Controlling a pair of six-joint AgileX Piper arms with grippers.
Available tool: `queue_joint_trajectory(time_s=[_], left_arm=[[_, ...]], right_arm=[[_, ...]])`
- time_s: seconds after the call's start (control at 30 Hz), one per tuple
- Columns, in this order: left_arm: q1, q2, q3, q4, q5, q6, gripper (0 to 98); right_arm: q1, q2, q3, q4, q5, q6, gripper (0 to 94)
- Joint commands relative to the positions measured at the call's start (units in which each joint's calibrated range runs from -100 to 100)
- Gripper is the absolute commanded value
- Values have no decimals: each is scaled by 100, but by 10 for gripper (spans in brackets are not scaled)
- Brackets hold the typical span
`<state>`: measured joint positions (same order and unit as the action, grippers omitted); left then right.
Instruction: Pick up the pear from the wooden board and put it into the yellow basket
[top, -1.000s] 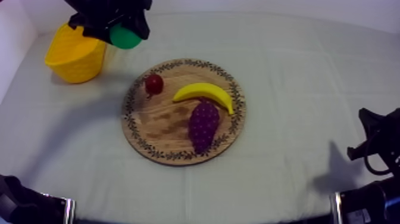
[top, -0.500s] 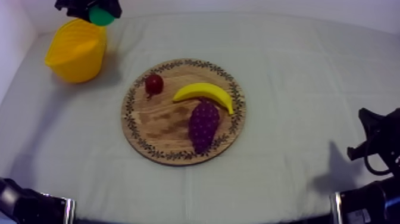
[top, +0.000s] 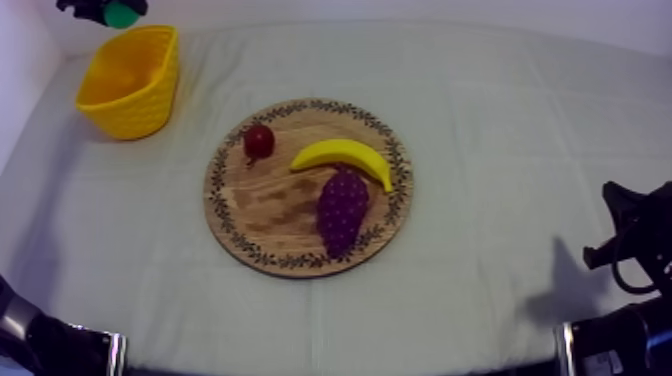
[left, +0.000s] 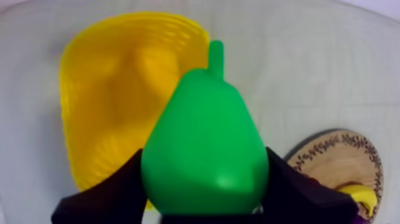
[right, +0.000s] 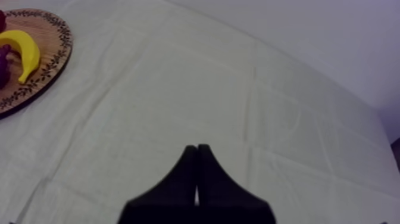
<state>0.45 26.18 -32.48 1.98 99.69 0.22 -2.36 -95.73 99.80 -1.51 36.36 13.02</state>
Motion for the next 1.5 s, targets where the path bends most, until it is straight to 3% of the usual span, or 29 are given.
queue_joint_trajectory(time_s=[0.0, 0.33, 1.17, 1.47], left_arm=[[-123, 54, -241, -1, 4, -32, 515], [-383, 300, -651, -7, 7, -140, 518], [-477, 1802, -546, 150, -228, -291, 550], [-487, 1967, -334, 137, -394, -306, 612]], right_arm=[[-2, -3, -2, 3, 2, 0, 4], [-8, -3, -2, 3, 2, 0, 4], [-9, -3, -2, 3, 2, 0, 4], [-9, -3, -2, 3, 2, 0, 4]])
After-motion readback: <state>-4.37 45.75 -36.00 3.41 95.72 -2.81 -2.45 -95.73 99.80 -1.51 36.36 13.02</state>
